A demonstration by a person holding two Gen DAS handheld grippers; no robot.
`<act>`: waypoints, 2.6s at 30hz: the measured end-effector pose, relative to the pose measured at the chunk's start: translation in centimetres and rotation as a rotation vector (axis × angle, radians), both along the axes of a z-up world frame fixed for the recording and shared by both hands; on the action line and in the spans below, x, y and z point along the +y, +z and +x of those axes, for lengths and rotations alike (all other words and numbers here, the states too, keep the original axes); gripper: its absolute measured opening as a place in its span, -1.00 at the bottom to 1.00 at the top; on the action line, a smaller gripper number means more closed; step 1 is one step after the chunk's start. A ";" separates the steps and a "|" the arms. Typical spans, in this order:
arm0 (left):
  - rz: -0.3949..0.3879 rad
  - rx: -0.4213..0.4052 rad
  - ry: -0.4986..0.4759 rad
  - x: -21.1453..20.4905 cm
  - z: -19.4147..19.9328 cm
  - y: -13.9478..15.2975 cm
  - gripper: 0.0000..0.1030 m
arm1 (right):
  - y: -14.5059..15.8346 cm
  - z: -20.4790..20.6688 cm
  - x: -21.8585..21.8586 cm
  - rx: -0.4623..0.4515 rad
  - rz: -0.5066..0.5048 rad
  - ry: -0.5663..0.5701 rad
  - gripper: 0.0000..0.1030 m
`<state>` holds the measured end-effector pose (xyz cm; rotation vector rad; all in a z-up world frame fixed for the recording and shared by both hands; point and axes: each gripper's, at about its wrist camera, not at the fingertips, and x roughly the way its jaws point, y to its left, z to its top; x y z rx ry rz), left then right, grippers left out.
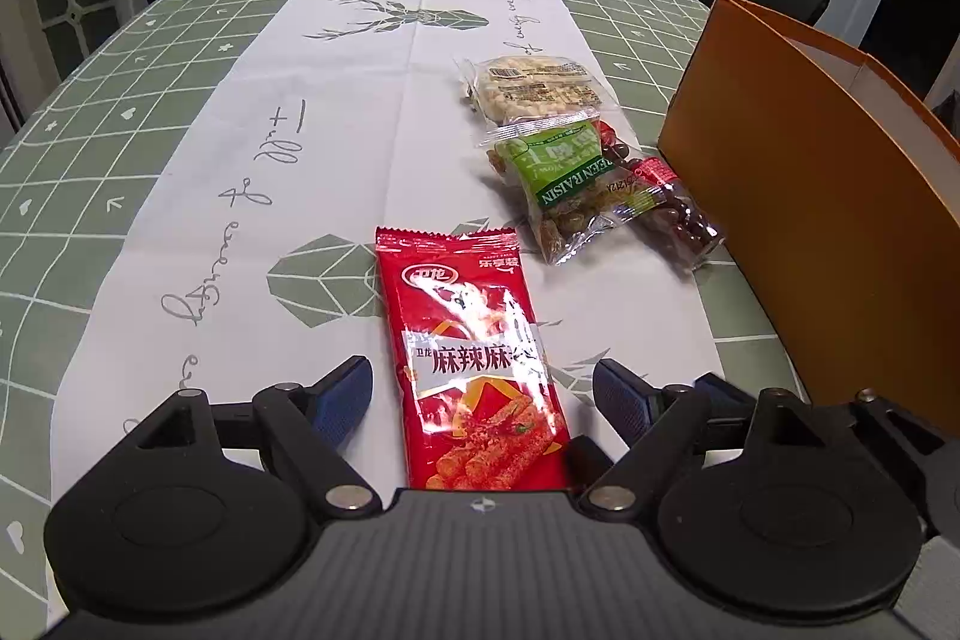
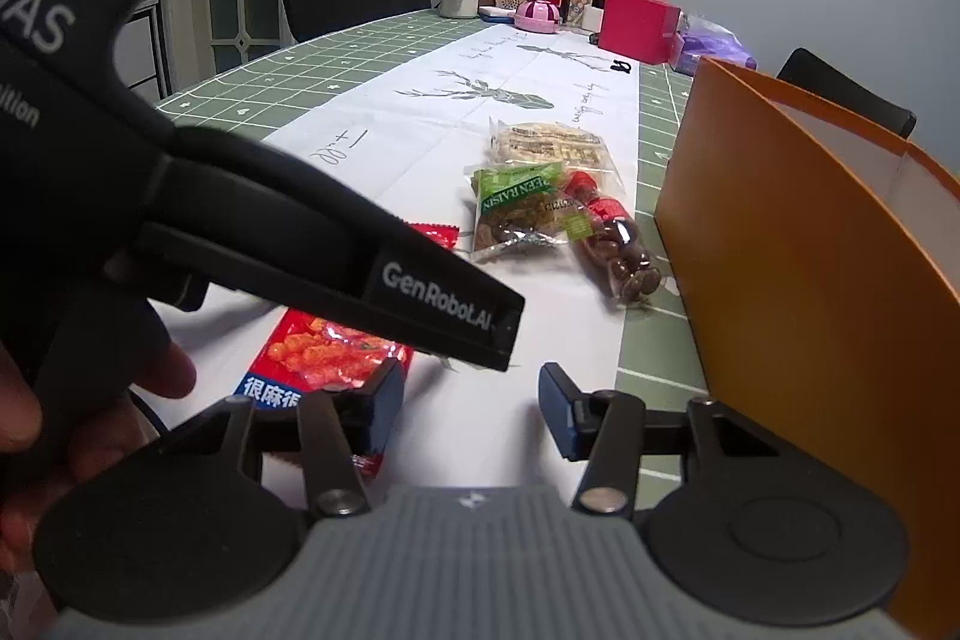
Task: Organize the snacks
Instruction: 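Grasp the red spicy-strip packet with the left gripper while the right gripper grasps the green raisin bag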
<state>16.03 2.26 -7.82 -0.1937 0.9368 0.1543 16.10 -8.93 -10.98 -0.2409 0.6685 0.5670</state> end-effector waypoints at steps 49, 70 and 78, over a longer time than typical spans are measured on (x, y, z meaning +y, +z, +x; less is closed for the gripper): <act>0.113 0.008 -0.209 5.9 -0.1 -0.3 0.72 | 0.4 8.9 5.4 -0.129 -0.031 0.061 0.20; 0.108 -0.032 -0.168 4.6 -0.6 -0.1 0.07 | -0.2 7.5 4.2 -0.031 -0.017 0.045 -0.06; 0.072 -0.019 -0.144 4.8 -1.6 0.5 -0.04 | 0.8 5.7 2.7 -0.002 0.003 0.036 -0.12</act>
